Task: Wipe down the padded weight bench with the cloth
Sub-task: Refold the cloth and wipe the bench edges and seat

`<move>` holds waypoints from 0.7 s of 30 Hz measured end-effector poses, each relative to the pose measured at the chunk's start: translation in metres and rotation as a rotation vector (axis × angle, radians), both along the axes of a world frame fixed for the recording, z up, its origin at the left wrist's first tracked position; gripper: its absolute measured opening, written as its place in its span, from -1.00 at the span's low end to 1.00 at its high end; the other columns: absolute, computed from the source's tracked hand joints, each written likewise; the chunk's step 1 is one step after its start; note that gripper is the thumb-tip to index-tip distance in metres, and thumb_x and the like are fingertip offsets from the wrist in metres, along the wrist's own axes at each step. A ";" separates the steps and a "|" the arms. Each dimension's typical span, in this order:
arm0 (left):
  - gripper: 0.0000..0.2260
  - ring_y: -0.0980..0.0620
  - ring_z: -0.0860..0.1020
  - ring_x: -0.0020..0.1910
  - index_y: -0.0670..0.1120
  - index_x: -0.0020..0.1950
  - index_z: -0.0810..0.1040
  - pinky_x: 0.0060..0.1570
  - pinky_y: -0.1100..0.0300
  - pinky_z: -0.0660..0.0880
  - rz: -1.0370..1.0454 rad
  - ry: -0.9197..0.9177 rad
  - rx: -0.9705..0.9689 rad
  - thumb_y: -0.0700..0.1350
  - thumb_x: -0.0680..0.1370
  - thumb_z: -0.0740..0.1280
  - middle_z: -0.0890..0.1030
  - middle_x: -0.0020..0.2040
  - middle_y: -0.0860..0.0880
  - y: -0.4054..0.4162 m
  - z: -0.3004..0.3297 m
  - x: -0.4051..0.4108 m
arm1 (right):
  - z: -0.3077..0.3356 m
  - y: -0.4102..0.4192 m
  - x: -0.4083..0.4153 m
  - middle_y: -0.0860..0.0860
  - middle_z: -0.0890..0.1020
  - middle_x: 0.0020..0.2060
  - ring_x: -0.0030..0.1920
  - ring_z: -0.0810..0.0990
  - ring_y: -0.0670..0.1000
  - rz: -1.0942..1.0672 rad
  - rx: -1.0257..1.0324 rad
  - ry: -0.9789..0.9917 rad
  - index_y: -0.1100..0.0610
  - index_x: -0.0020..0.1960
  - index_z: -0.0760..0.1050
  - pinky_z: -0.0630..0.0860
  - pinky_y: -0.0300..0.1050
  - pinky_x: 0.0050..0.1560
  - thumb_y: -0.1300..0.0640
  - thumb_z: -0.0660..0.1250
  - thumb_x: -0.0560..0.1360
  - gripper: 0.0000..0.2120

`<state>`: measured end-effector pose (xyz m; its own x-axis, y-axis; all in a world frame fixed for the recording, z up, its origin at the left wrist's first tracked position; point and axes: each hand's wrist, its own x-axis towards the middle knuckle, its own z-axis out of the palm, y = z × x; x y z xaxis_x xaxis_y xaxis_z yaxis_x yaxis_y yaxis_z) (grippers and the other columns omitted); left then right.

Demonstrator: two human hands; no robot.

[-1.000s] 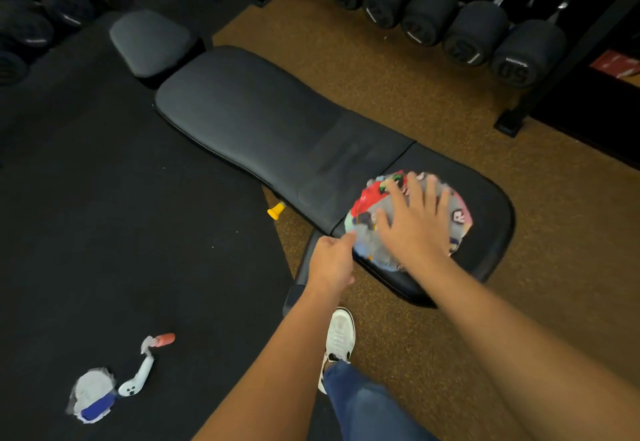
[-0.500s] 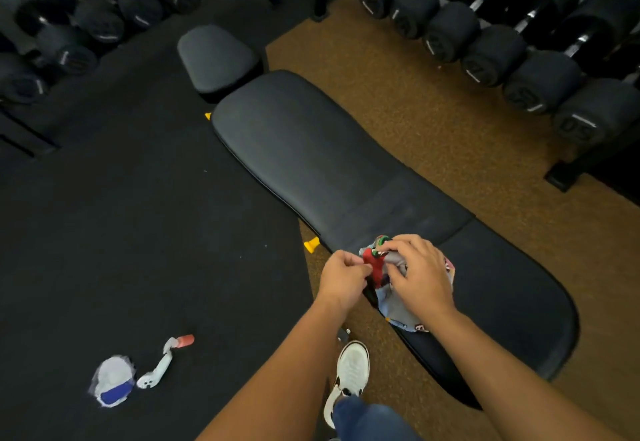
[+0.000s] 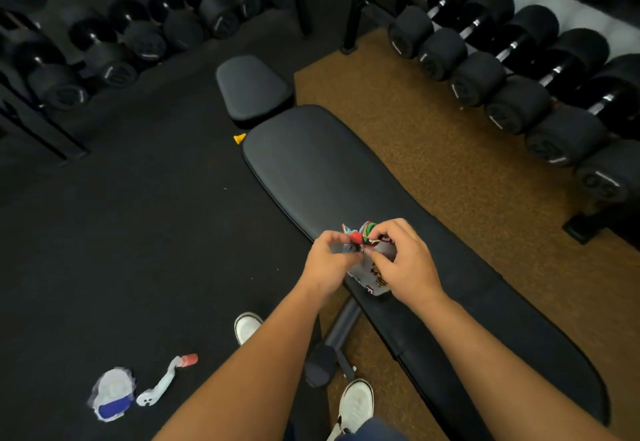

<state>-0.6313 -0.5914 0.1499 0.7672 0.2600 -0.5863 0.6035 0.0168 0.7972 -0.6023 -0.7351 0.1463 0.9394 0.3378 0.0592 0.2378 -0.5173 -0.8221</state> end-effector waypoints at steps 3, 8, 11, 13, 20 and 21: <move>-0.71 0.03 0.52 -0.05 -0.16 0.09 0.46 -0.15 0.21 0.44 0.008 -0.050 -0.002 -0.29 0.42 0.43 0.56 0.02 -0.05 0.037 0.010 0.015 | 0.009 0.032 0.019 -0.21 0.46 -0.11 -0.06 0.50 -0.19 0.026 0.012 -0.004 0.00 -0.09 0.46 0.40 -0.34 -0.09 0.29 0.47 0.38 -0.73; -0.75 0.00 0.57 0.00 -0.09 0.13 0.47 -0.13 0.21 0.51 0.008 -0.092 0.026 -0.27 0.48 0.37 0.59 -0.02 -0.06 0.101 0.026 0.049 | 0.029 0.097 0.058 -0.21 0.43 -0.08 -0.04 0.48 -0.23 0.021 0.001 -0.008 0.00 -0.08 0.43 0.39 -0.44 -0.11 0.27 0.47 0.39 -0.72; -0.90 -0.02 0.57 -0.06 -0.12 0.01 0.56 -0.10 0.15 0.52 -0.020 -0.133 0.138 -0.24 0.51 0.34 0.62 -0.07 -0.10 0.152 0.037 0.079 | 0.039 0.149 0.089 -0.23 0.41 -0.04 -0.01 0.47 -0.26 -0.022 -0.016 -0.029 -0.07 -0.04 0.38 0.47 -0.32 -0.08 0.24 0.47 0.40 -0.66; -0.94 0.02 0.55 -0.11 -0.11 -0.04 0.56 -0.17 0.20 0.50 -0.041 -0.169 0.202 -0.22 0.51 0.34 0.60 -0.12 -0.08 0.186 0.050 0.100 | 0.047 0.181 0.109 -0.21 0.42 0.03 0.01 0.47 -0.22 -0.066 -0.011 -0.023 -0.12 0.07 0.36 0.51 -0.20 -0.03 0.22 0.48 0.40 -0.59; -0.86 0.12 0.52 -0.15 0.03 -0.19 0.52 -0.12 0.20 0.50 -0.077 -0.290 0.389 -0.21 0.47 0.36 0.57 -0.11 0.02 0.289 0.087 0.159 | 0.067 0.274 0.171 -0.12 0.44 -0.03 0.01 0.49 -0.07 -0.098 -0.143 -0.088 -0.02 0.09 0.51 0.47 -0.13 -0.08 0.06 0.50 0.39 -0.68; -0.87 0.12 0.52 -0.13 0.02 -0.19 0.53 -0.11 0.21 0.50 -0.063 -0.307 0.401 -0.21 0.47 0.37 0.56 -0.10 0.02 0.301 0.091 0.165 | 0.068 0.286 0.179 -0.12 0.42 -0.07 -0.04 0.49 -0.06 -0.095 -0.177 -0.106 0.00 -0.01 0.52 0.48 -0.11 -0.13 0.02 0.50 0.39 -0.76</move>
